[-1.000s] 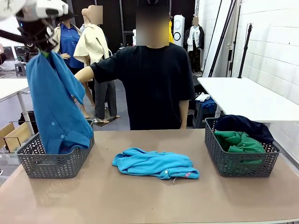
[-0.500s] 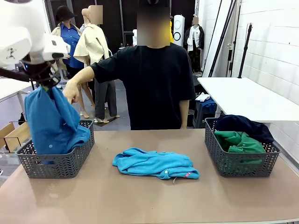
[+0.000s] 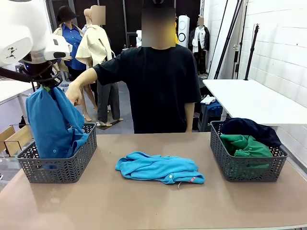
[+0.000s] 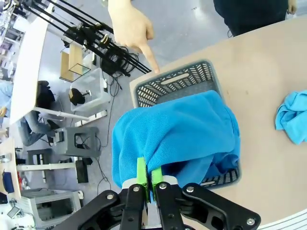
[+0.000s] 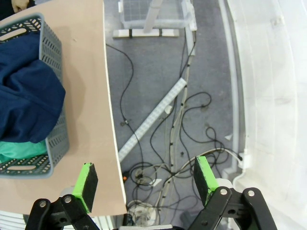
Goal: Sort the tops and bottoms.
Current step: Sort the clothes according to human instructions.
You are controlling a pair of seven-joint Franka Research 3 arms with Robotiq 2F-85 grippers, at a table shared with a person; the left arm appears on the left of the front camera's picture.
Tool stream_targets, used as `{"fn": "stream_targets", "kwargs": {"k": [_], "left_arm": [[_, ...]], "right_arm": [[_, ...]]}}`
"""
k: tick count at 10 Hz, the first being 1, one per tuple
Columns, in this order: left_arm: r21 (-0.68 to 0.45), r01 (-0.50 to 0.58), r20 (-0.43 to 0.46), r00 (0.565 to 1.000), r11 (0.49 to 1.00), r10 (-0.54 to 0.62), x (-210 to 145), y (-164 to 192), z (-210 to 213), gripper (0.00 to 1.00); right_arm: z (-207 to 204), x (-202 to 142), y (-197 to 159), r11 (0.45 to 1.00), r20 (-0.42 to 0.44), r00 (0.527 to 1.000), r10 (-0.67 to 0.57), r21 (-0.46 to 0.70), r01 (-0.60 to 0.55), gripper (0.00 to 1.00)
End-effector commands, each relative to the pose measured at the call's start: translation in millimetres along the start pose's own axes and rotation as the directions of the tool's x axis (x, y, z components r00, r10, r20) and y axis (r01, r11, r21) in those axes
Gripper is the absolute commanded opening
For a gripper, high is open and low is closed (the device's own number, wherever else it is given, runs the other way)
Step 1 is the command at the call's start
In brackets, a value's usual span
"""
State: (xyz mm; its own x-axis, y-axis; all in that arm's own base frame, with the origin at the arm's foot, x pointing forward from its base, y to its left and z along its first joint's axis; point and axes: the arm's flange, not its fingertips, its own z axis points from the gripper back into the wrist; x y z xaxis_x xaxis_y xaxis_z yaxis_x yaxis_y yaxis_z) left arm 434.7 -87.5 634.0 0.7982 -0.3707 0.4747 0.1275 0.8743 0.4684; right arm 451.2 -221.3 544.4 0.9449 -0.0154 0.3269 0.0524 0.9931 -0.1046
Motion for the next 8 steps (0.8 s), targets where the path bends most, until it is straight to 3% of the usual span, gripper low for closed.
{"fn": "stream_targets", "kwargs": {"k": [1,5,8], "left_arm": [[-0.012,0.048,-0.012,0.999,0.999,-0.048,4,-11,-25,0.0],[-0.194,0.073,-0.232,0.965,0.978,-0.118,-8,-42,-136,0.0],[-0.234,0.01,-0.371,0.923,0.972,-0.099,-42,-56,-208,0.0]], "right_arm": [[0,0,1,1.0,0.001,1.0,0.011,0.001,-0.011,1.0],[0,0,1,1.0,0.001,1.0,0.011,0.001,-0.011,1.0],[0,0,1,1.0,0.001,1.0,0.011,0.001,-0.011,1.0]]}}
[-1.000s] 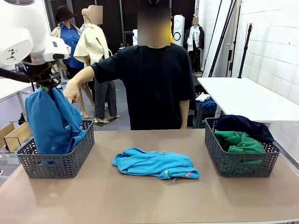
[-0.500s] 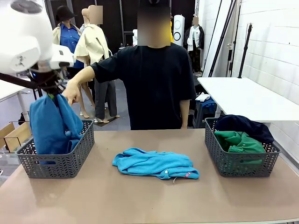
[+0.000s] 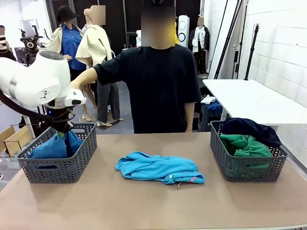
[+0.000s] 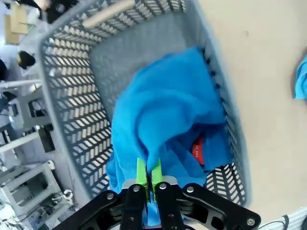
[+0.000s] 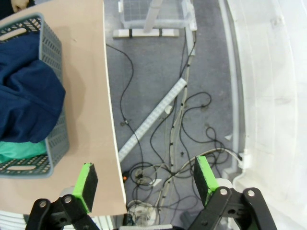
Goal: Sort the tops and bottoms.
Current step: Sort the clothes according to human instructions.
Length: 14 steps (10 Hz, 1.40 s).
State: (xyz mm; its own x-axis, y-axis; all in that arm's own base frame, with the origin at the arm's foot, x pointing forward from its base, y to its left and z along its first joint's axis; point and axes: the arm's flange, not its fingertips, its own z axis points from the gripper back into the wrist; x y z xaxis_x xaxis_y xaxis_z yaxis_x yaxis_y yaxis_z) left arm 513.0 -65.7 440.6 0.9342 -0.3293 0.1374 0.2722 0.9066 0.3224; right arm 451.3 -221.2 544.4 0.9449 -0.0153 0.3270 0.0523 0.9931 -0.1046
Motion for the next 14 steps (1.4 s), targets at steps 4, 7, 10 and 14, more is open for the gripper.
{"fn": "stream_targets", "kwargs": {"k": [4,7,10,14], "left_arm": [[-0.122,-0.043,-0.077,0.996,0.992,0.034,-9,5,-41,0.39],[-0.113,-0.062,-0.062,0.997,0.992,0.056,-8,14,-33,0.99],[-0.119,-0.067,0.008,0.998,0.991,0.069,-6,32,7,1.0],[-0.106,-0.073,0.122,0.989,0.992,0.086,-15,90,90,1.0]], "right_arm": [[0,0,0,1.0,0.001,1.0,0.011,0.001,-0.011,1.0],[0,0,0,1.0,0.001,1.0,0.011,0.001,-0.011,1.0],[0,0,0,1.0,0.001,1.0,0.011,0.001,-0.011,1.0],[0,0,0,1.0,0.001,1.0,0.011,0.001,-0.011,1.0]]}}
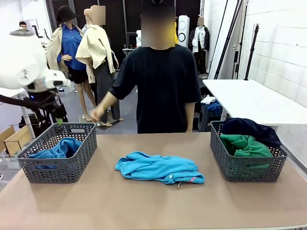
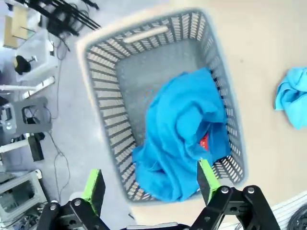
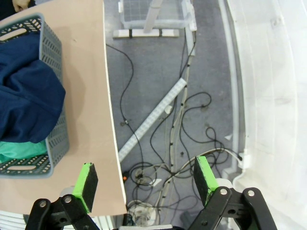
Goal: Sort the tops and bottoms.
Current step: Sort the clothes according to human instructions.
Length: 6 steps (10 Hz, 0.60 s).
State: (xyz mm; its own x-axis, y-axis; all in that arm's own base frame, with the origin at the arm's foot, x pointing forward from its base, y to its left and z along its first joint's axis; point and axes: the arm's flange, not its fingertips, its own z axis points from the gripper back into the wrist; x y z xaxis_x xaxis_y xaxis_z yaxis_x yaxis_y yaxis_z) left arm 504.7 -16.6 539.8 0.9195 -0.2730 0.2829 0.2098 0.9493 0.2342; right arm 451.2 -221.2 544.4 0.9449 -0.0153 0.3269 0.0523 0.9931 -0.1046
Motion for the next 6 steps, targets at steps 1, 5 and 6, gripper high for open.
{"fn": "stream_targets", "kwargs": {"k": [1,5,6], "left_arm": [[-0.014,0.002,0.017,1.0,1.0,-0.002,-3,27,32,1.0],[0.114,-0.194,-0.037,0.979,0.974,0.199,-41,108,65,1.0],[0.123,-0.242,-0.07,0.965,0.962,0.252,-62,135,60,1.0]], "right_arm": [[0,0,0,1.0,0.001,1.0,0.011,0.001,-0.011,1.0],[0,0,0,1.0,0.001,1.0,0.011,0.001,-0.011,1.0],[0,0,0,1.0,0.001,1.0,0.011,0.001,-0.011,1.0]]}}
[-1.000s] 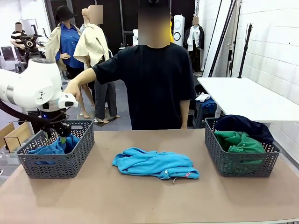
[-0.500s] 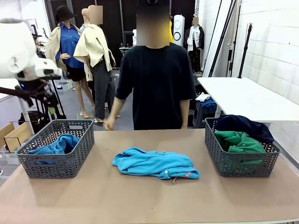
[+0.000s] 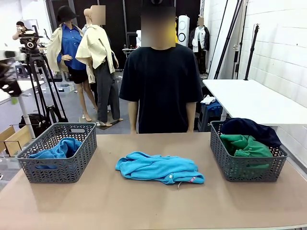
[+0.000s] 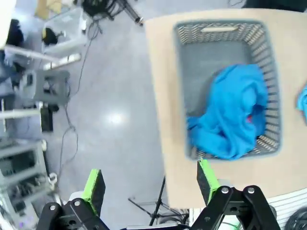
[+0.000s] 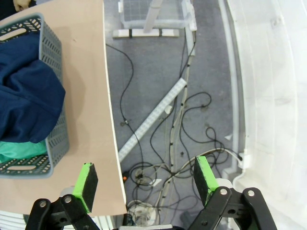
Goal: Sort the tops and bottoms.
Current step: Sort the clothes according to human instructions.
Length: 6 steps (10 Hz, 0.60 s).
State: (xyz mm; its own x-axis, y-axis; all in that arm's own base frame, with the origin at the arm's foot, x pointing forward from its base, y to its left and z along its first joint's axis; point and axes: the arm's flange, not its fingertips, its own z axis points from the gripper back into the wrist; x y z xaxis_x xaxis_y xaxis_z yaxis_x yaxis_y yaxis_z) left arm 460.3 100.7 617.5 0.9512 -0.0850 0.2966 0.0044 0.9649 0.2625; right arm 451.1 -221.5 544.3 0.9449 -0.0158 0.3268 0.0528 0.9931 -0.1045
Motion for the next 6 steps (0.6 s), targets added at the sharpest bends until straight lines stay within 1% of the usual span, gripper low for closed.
{"fn": "stream_targets", "kwargs": {"k": [1,2,3,4,5,6], "left_arm": [[-0.015,-0.135,-0.073,0.988,0.991,0.134,-31,47,-20,1.0],[-0.065,-0.173,-0.103,0.981,0.983,0.166,-50,64,-37,1.0],[-0.066,-0.23,-0.149,0.964,0.971,0.219,-69,75,-63,1.0],[-0.117,-0.28,-0.18,0.949,0.953,0.257,-90,87,-87,1.0],[-0.153,-0.354,-0.211,0.924,0.922,0.32,-111,100,-108,1.0],[-0.171,-0.385,-0.228,0.911,0.907,0.344,-126,104,-118,1.0]], "right_arm": [[0,0,1,1.0,0.001,1.0,0.012,0.001,-0.012,1.0],[0,0,1,1.0,0.001,1.0,0.012,0.001,-0.012,1.0],[0,0,1,1.0,0.001,1.0,0.012,0.001,-0.012,1.0],[0,0,1,1.0,0.001,1.0,0.012,0.001,-0.012,1.0],[0,0,1,1.0,0.001,1.0,0.012,0.001,-0.012,1.0],[0,0,1,1.0,0.001,1.0,0.012,0.001,-0.012,1.0]]}}
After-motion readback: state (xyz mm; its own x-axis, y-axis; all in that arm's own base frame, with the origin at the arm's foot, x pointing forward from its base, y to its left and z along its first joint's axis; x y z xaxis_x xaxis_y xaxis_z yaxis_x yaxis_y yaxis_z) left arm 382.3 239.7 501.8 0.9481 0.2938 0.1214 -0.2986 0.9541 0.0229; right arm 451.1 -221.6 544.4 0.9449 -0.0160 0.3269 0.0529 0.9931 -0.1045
